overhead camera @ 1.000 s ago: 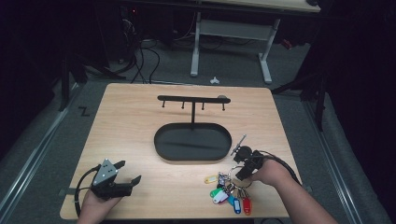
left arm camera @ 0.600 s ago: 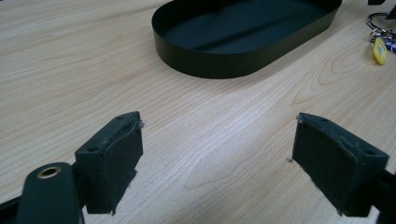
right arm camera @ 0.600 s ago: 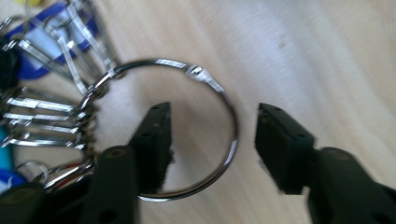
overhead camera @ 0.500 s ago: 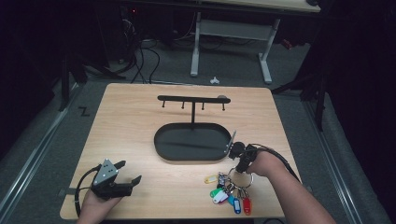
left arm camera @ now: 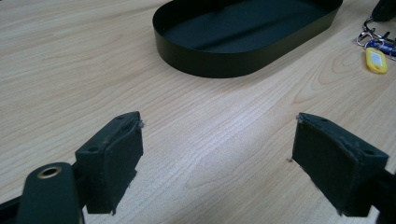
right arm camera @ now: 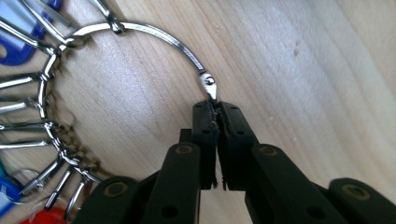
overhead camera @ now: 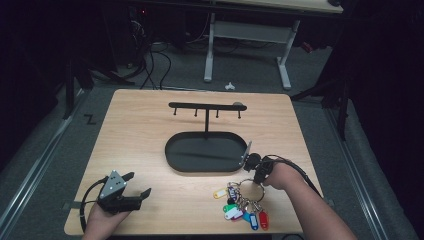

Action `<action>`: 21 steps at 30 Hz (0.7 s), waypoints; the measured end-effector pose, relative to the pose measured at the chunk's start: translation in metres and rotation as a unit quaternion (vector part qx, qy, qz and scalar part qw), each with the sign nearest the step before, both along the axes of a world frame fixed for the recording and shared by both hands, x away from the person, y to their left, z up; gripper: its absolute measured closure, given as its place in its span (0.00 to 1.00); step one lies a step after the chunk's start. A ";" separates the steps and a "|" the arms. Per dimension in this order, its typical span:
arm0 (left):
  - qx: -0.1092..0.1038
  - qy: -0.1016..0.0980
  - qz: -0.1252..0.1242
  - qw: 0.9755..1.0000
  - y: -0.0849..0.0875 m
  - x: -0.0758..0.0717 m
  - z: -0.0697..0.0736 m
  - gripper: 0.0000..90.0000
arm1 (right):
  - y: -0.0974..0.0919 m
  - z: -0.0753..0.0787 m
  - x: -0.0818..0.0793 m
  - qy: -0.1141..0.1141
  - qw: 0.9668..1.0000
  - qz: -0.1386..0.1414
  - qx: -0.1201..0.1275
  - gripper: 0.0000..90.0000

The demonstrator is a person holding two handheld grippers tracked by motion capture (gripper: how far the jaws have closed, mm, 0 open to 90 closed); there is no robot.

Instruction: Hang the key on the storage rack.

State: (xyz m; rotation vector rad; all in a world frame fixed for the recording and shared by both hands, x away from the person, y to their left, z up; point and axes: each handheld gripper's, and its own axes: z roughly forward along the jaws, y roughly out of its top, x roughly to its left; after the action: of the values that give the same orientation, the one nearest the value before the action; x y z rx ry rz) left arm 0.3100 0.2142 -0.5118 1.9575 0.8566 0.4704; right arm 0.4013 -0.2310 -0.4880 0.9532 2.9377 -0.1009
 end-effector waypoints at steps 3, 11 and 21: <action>0.001 0.000 -0.001 1.000 0.000 0.000 0.000 0.19 | -0.004 0.000 -0.001 0.002 1.000 -0.012 0.008 0.96; 0.002 0.001 -0.002 1.000 -0.002 0.000 0.000 0.19 | -0.006 0.000 0.001 0.012 1.000 -0.009 0.012 0.87; -0.001 0.001 -0.003 1.000 -0.002 -0.001 0.000 0.19 | -0.006 0.000 0.004 0.028 0.999 0.006 0.020 0.93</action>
State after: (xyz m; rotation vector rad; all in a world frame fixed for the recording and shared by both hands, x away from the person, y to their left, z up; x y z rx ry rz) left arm 0.3095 0.2124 -0.5122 1.9582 0.8521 0.4630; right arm 0.4055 -0.2374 -0.4880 0.9521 3.0061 -0.0707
